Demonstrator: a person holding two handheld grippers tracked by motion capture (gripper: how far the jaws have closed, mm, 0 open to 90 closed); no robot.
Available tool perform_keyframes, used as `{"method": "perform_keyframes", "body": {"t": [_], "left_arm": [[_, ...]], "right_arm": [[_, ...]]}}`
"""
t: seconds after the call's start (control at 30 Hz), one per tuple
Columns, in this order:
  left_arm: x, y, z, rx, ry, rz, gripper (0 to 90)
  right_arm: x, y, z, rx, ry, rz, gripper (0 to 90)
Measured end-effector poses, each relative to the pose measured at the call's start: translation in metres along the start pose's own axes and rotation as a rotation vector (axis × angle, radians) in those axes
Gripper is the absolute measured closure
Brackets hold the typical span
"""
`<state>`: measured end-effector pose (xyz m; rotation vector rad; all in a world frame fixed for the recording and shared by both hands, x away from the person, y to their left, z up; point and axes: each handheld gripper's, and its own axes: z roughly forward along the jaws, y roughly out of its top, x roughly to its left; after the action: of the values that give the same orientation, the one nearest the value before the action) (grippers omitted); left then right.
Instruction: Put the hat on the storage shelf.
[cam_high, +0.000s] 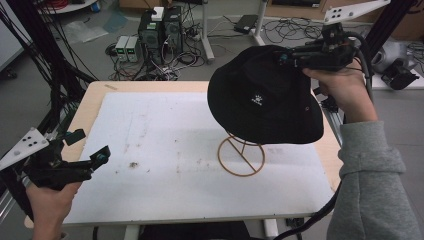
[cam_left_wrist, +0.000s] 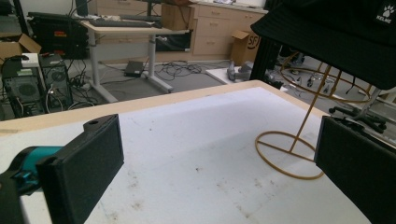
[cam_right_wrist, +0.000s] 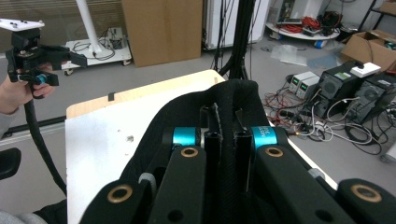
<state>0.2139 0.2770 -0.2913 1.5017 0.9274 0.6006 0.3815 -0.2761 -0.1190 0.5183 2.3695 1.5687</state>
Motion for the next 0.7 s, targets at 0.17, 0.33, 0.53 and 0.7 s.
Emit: {"method": "perform_keyframes", "body": {"t": [0.17, 0.33, 0.53, 0.7], "left_arm": [[-0.001, 0.000, 0.001, 0.005, -0.002, 0.003, 1.7], [-0.001, -0.001, 0.002, 0.007, -0.001, 0.001, 1.7], [-0.001, -0.001, 0.003, 0.010, -0.003, 0.004, 1.7], [-0.002, -0.002, 0.004, 0.014, -0.004, 0.002, 1.7]], "right_arm": [[0.003, -0.006, 0.009, 0.015, 0.013, 0.005, 87.9], [0.004, -0.013, 0.018, 0.032, 0.021, 0.003, 87.9], [0.006, -0.022, 0.028, 0.049, 0.022, -0.004, 87.8], [0.008, -0.029, 0.033, 0.052, 0.016, -0.011, 87.9]]}}
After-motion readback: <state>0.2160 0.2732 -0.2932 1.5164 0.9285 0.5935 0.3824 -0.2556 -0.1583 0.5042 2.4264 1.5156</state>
